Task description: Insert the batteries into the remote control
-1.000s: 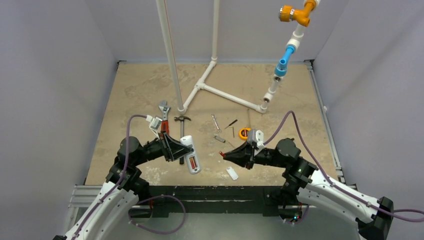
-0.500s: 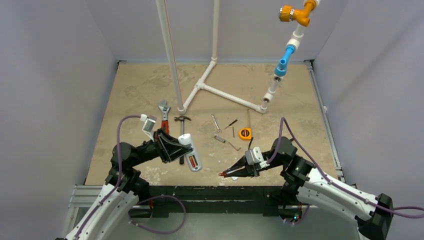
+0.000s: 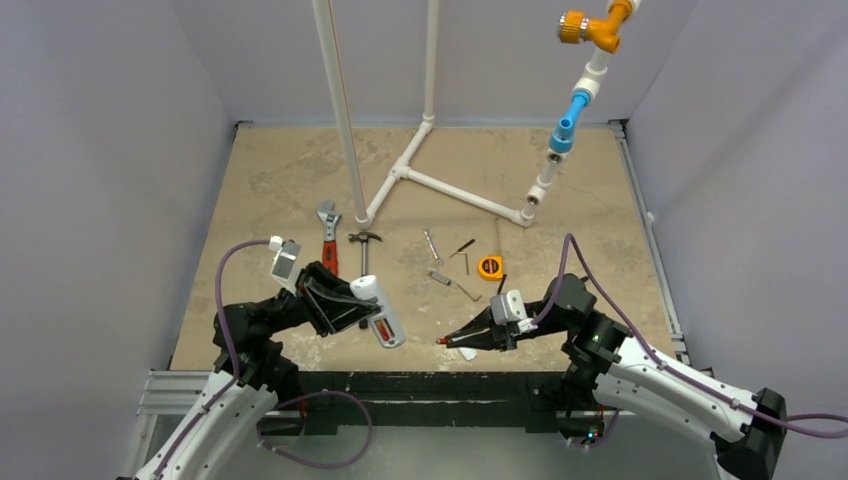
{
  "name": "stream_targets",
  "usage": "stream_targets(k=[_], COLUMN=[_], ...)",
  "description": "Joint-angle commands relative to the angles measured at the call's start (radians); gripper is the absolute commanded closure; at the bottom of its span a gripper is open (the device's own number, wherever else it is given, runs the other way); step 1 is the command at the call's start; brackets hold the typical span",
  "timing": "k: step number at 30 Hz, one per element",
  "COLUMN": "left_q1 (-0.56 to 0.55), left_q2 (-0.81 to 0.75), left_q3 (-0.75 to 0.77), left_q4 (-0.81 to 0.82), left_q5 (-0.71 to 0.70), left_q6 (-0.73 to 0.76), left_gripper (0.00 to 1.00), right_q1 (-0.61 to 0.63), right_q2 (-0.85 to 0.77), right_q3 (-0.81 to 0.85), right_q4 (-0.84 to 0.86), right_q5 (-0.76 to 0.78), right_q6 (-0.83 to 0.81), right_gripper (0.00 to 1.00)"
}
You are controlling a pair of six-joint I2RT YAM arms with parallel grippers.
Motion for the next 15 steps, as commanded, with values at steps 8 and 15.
stream_targets(k=[8, 15], left_q1=[0.003, 0.004], left_q2=[0.043, 0.118], left_q3=[0.046, 0.041], left_q4=[-0.271, -0.401], left_q5=[-0.194, -0.309], left_q6=[-0.011, -0.075], left_gripper=[1.00, 1.00], right_q1=[0.002, 0.015], right_q2=[0.072, 0.228], right_q3=[-0.053, 0.134], right_q4=[0.273, 0.124], right_q5=[0.440, 0.580], right_q6=[0.381, 0.570], right_gripper=[1.00, 1.00])
